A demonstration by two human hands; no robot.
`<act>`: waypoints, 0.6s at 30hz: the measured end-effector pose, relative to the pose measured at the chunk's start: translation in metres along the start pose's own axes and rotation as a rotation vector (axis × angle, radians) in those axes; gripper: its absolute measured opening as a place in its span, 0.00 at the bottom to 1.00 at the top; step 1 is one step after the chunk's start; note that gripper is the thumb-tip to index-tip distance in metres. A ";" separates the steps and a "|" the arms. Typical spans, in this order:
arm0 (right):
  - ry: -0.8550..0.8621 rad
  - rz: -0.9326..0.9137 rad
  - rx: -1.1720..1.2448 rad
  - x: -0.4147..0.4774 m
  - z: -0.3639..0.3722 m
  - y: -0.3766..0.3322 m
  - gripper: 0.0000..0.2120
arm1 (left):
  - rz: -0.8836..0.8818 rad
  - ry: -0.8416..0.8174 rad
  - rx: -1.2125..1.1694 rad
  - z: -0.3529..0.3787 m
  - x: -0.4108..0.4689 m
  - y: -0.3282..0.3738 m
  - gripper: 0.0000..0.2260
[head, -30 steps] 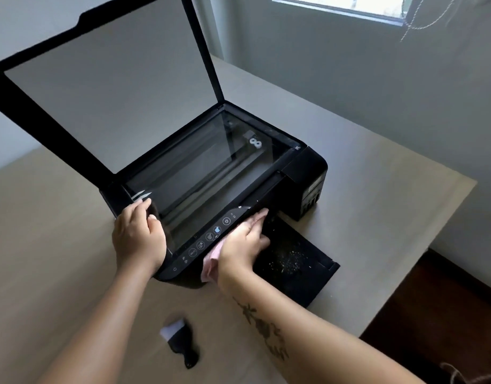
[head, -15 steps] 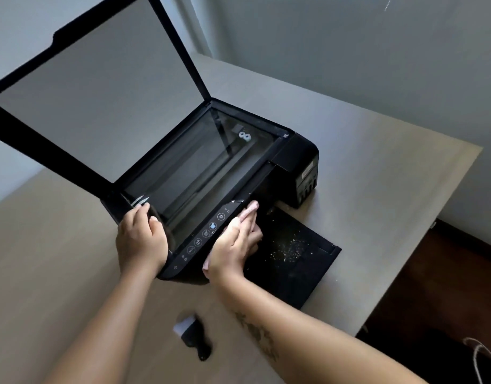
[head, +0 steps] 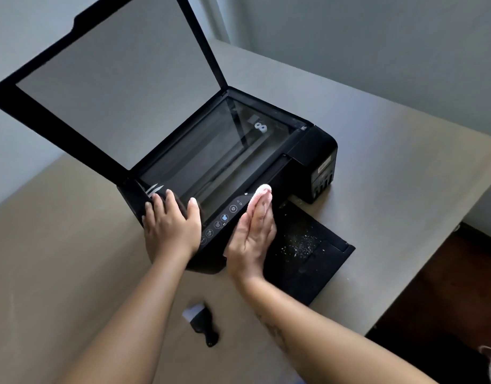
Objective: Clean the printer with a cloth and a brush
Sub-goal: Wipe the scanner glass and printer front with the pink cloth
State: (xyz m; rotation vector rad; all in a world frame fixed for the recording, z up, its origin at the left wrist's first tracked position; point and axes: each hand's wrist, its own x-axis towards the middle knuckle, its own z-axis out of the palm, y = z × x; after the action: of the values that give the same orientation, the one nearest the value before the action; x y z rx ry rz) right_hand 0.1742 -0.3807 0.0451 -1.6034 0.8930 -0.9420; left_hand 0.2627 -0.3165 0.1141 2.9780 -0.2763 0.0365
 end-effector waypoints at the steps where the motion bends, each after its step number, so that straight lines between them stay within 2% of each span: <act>1: 0.035 0.014 -0.006 0.011 0.002 0.005 0.26 | 0.002 -0.001 0.000 -0.001 0.000 0.000 0.31; 5: 0.274 0.273 0.095 0.041 0.014 -0.001 0.24 | 0.001 0.002 0.009 -0.001 -0.002 0.002 0.31; 7: 0.230 0.304 0.104 0.029 0.015 -0.008 0.24 | -0.003 0.003 0.010 -0.001 -0.002 0.002 0.31; 11: 0.068 0.225 0.093 -0.007 0.010 -0.018 0.27 | -0.002 0.002 0.007 -0.002 -0.001 0.002 0.31; 15: 0.182 0.189 0.077 0.027 0.009 -0.025 0.26 | 0.007 -0.010 0.013 -0.003 -0.003 0.002 0.31; 17: 0.289 0.284 0.135 0.049 0.010 -0.021 0.25 | 0.007 -0.014 0.013 -0.003 -0.003 0.003 0.31; 18: 0.316 0.401 0.187 0.058 0.010 -0.018 0.24 | 0.005 -0.014 0.013 -0.004 -0.003 0.003 0.31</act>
State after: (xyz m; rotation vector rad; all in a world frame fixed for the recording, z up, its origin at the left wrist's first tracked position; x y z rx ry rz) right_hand 0.2090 -0.4251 0.0695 -1.0779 1.2501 -0.9701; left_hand 0.2590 -0.3181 0.1179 2.9919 -0.2868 0.0186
